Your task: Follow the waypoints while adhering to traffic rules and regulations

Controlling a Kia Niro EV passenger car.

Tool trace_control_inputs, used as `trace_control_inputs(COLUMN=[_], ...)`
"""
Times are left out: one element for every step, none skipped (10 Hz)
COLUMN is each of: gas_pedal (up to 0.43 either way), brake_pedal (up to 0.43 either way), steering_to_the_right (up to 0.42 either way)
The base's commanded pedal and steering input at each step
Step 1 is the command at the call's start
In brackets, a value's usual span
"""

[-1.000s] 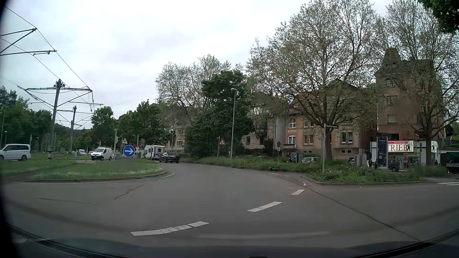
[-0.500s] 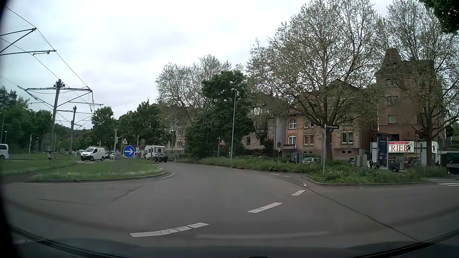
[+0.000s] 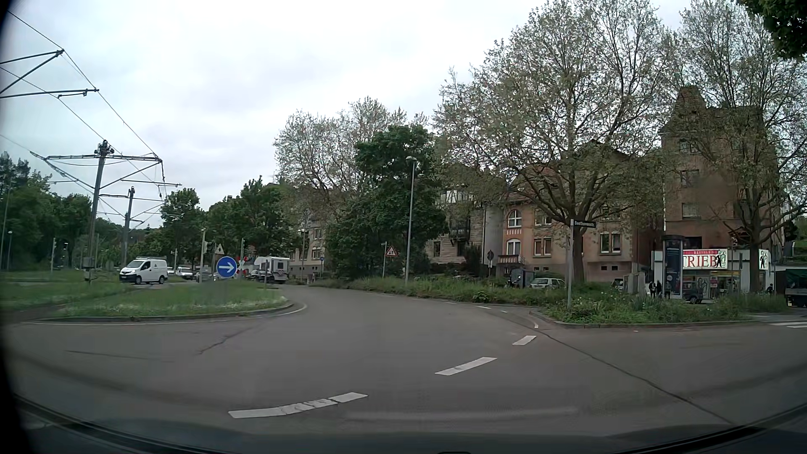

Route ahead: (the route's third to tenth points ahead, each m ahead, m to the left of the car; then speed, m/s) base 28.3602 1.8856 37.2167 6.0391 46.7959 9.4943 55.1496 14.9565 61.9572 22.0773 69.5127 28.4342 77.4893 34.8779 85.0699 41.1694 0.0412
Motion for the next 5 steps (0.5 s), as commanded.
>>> trace_control_inputs(gas_pedal=[0.000, 0.000, 0.000, 0.000, 0.000], brake_pedal=[0.274, 0.274, 0.274, 0.274, 0.268], steering_to_the_right=[-0.034, -0.032, -0.027, -0.027, -0.027])
